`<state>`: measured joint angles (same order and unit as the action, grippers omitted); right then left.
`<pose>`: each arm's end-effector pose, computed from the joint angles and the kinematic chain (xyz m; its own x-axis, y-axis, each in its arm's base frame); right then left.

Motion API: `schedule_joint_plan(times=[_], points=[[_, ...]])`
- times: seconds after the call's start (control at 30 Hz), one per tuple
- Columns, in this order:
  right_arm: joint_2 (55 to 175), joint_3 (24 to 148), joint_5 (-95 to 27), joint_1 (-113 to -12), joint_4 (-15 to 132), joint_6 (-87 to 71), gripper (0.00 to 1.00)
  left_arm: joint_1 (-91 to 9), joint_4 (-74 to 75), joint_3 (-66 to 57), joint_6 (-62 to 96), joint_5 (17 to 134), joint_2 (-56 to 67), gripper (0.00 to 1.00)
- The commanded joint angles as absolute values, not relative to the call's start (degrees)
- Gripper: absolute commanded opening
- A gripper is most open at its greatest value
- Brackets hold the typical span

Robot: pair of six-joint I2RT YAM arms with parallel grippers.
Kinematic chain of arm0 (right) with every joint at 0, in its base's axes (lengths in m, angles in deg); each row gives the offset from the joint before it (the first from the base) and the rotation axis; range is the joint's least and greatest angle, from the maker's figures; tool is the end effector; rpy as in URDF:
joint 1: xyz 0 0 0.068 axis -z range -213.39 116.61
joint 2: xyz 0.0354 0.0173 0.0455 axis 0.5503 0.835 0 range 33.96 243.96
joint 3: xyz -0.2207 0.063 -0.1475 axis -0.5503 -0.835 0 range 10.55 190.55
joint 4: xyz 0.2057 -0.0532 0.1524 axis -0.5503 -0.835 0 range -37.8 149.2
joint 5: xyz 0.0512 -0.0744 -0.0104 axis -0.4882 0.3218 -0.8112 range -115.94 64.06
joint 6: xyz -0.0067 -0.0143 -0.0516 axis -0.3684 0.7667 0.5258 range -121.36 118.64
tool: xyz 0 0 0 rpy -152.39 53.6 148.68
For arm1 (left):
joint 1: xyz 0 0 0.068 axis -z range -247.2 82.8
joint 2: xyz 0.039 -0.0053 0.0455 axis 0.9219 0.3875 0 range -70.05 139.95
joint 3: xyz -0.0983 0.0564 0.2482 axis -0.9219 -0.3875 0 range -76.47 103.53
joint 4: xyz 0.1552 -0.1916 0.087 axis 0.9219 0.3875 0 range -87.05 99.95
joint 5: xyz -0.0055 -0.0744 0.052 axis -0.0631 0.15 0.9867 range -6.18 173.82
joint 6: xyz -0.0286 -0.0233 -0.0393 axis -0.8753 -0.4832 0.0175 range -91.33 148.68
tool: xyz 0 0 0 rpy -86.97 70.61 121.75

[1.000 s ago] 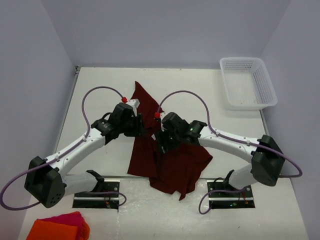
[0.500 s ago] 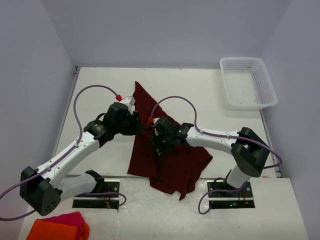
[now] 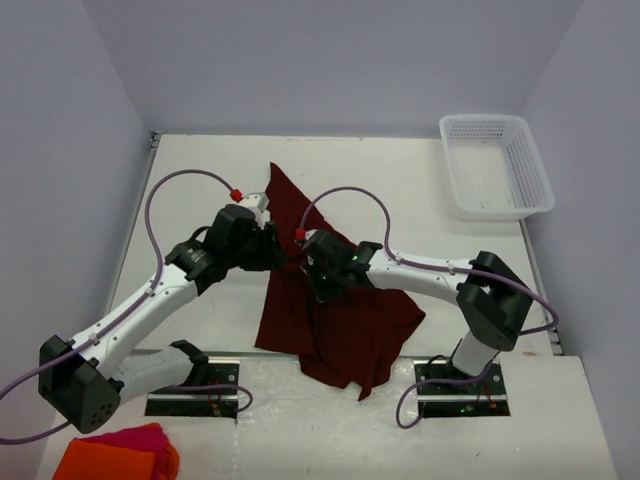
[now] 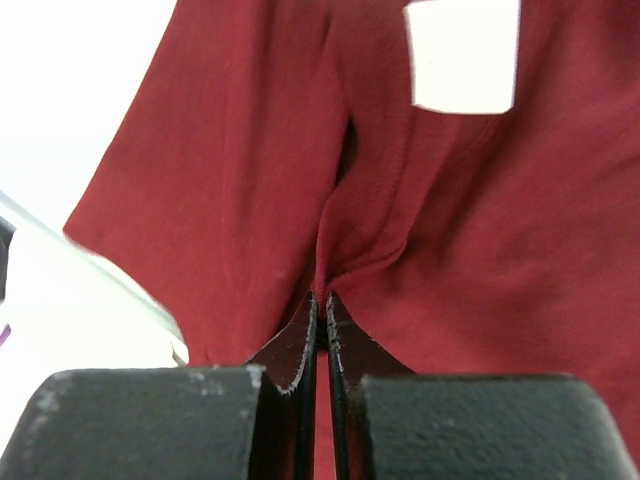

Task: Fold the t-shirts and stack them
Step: Flatten out the tshirt

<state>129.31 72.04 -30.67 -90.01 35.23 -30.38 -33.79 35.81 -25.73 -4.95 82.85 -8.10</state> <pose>0.1846 0.2853 0.1970 -0.8226 -0.3699 -0.4318 -0.5230 0.7902 0.3194 0.1889 -0.1252 0.2815 -0.7940 -0.1395 -0.5917 0.1455 0.9014 -0.4077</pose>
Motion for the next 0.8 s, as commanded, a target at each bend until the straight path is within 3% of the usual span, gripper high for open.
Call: schedule_joint_plan(times=[0.0,0.27,0.77], points=[[129.76,79.17,-23.49,-88.50,31.88,-29.85,0.00,-33.89,36.70,-24.79,-4.46,83.55,-9.67,0.52],[131.08,94.45,-25.15,-77.96,27.21,-21.76,0.00,-33.98,37.22,-25.76,-4.37,85.40,-10.11,0.52],[144.08,120.05,-30.78,-60.90,17.37,-16.22,0.00,-33.89,35.47,-26.81,-1.91,81.45,-7.65,0.52]])
